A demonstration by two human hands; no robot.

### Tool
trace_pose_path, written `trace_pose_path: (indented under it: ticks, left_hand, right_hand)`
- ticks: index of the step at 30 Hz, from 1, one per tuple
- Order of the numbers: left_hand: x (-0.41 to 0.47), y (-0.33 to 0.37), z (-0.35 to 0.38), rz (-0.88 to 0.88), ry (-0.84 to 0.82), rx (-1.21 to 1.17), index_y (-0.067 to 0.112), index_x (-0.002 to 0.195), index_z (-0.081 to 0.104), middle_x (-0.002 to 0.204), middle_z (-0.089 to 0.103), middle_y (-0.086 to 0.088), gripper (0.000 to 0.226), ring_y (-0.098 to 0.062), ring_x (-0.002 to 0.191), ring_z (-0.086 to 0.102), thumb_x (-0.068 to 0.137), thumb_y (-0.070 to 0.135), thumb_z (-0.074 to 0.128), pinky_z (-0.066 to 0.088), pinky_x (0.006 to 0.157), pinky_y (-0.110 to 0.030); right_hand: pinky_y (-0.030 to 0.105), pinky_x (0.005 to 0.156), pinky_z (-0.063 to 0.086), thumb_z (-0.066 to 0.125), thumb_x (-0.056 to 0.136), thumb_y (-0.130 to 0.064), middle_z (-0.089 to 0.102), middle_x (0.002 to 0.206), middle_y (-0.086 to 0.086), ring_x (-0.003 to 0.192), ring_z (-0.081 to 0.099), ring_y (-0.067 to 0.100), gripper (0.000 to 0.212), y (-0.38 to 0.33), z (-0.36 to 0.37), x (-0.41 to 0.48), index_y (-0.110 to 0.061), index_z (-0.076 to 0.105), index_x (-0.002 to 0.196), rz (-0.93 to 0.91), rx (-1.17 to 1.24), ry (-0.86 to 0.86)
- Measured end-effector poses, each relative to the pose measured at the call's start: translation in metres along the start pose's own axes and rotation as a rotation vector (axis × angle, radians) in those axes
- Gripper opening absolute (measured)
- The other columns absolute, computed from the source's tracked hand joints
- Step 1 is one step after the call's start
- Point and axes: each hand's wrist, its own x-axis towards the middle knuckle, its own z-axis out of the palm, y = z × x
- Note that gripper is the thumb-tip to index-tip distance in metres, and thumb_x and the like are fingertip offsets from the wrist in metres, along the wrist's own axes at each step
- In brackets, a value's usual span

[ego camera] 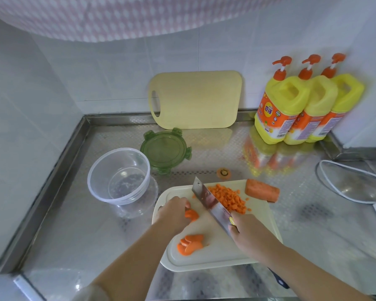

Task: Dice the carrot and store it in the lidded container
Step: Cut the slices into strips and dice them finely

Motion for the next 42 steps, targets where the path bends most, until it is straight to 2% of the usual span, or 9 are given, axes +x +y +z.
trace_pose_path:
  ticks: [7, 14, 21, 25, 29, 31, 34, 38, 42]
  left_hand:
    - [0.000, 0.010, -0.005, -0.085, -0.089, 0.058, 0.018, 0.103, 0.057, 0.102, 0.061, -0.001, 0.022, -0.022, 0.102, 0.057, 0.086, 0.030, 0.054, 0.046, 0.091, -0.035]
    - [-0.007, 0.014, -0.001, -0.265, 0.136, -0.281, 0.017, 0.096, 0.052, 0.077, 0.057, 0.004, 0.013, -0.013, 0.067, 0.054, 0.089, 0.028, 0.055, 0.042, 0.055, -0.024]
    - [-0.012, 0.004, -0.006, -0.198, 0.164, -0.239, 0.017, 0.106, 0.056, 0.099, 0.057, 0.000, 0.028, -0.017, 0.084, 0.051, 0.088, 0.039, 0.060, 0.044, 0.070, -0.028]
    - [-0.012, 0.000, -0.006, -0.146, 0.110, -0.249, 0.017, 0.125, 0.053, 0.103, 0.058, 0.002, 0.042, -0.013, 0.088, 0.050, 0.087, 0.033, 0.064, 0.039, 0.071, -0.021]
    - [-0.014, 0.010, 0.002, -0.196, 0.152, -0.270, 0.019, 0.115, 0.060, 0.095, 0.062, 0.004, 0.031, -0.016, 0.086, 0.057, 0.085, 0.028, 0.063, 0.048, 0.072, -0.025]
    - [-0.013, 0.016, 0.006, -0.231, 0.176, -0.293, 0.020, 0.104, 0.062, 0.090, 0.062, 0.005, 0.022, -0.017, 0.086, 0.055, 0.083, 0.026, 0.064, 0.044, 0.065, -0.022]
    - [-0.012, 0.025, 0.008, -0.260, 0.198, -0.363, 0.020, 0.092, 0.058, 0.072, 0.052, 0.010, 0.009, -0.015, 0.074, 0.049, 0.083, 0.022, 0.061, 0.030, 0.049, -0.015]
    - [-0.011, 0.024, 0.009, -0.277, 0.188, -0.486, 0.015, 0.101, 0.063, 0.087, 0.066, -0.001, 0.017, -0.017, 0.076, 0.054, 0.084, 0.014, 0.057, 0.040, 0.060, -0.024]
    - [-0.013, 0.018, 0.010, -0.239, 0.186, -0.522, 0.015, 0.114, 0.060, 0.099, 0.062, 0.002, 0.029, -0.018, 0.085, 0.057, 0.086, 0.018, 0.063, 0.043, 0.070, -0.023]
  right_hand:
    - [0.020, 0.049, 0.028, 0.036, 0.098, -0.018, 0.029, 0.063, -0.007, 0.053, 0.028, 0.006, 0.038, -0.008, -0.004, -0.005, -0.024, 0.020, 0.065, 0.005, -0.015, -0.006]
    - [0.018, 0.050, 0.028, 0.035, 0.099, -0.019, 0.027, 0.064, -0.009, 0.054, 0.027, 0.003, 0.040, -0.009, -0.005, -0.004, -0.028, 0.016, 0.065, 0.004, -0.025, -0.018]
    - [0.018, 0.050, 0.027, 0.034, 0.099, -0.022, 0.031, 0.068, -0.009, 0.060, 0.033, 0.006, 0.034, -0.005, -0.001, -0.001, -0.027, 0.022, 0.068, 0.004, -0.021, -0.013]
    - [0.015, 0.051, 0.027, 0.032, 0.101, -0.023, 0.035, 0.072, -0.010, 0.063, 0.037, 0.005, 0.011, -0.011, 0.009, -0.003, -0.023, 0.037, 0.091, -0.005, -0.042, 0.024]
    - [0.017, 0.052, 0.027, 0.032, 0.101, -0.022, 0.031, 0.071, -0.012, 0.059, 0.032, 0.001, 0.023, -0.017, 0.022, -0.004, -0.028, 0.029, 0.079, 0.011, -0.044, 0.000]
    - [0.016, 0.052, 0.027, 0.031, 0.101, -0.021, 0.038, 0.077, -0.010, 0.064, 0.039, 0.006, 0.009, -0.020, 0.023, -0.002, -0.025, 0.039, 0.097, 0.012, 0.001, 0.000]
    - [0.015, 0.056, 0.026, 0.033, 0.099, -0.019, 0.041, 0.081, -0.005, 0.079, 0.043, 0.018, 0.024, -0.021, 0.025, 0.001, -0.012, 0.047, 0.117, -0.005, 0.047, -0.007]
    - [0.021, 0.055, 0.029, 0.033, 0.100, -0.019, 0.030, 0.070, -0.011, 0.078, 0.042, 0.019, 0.024, -0.023, 0.025, 0.002, -0.012, 0.048, 0.118, -0.041, 0.027, 0.001]
    - [0.020, 0.070, 0.033, 0.031, 0.101, -0.022, 0.034, 0.077, -0.010, 0.080, 0.043, 0.011, 0.019, -0.020, 0.024, 0.005, -0.019, 0.044, 0.114, -0.033, -0.012, 0.052]
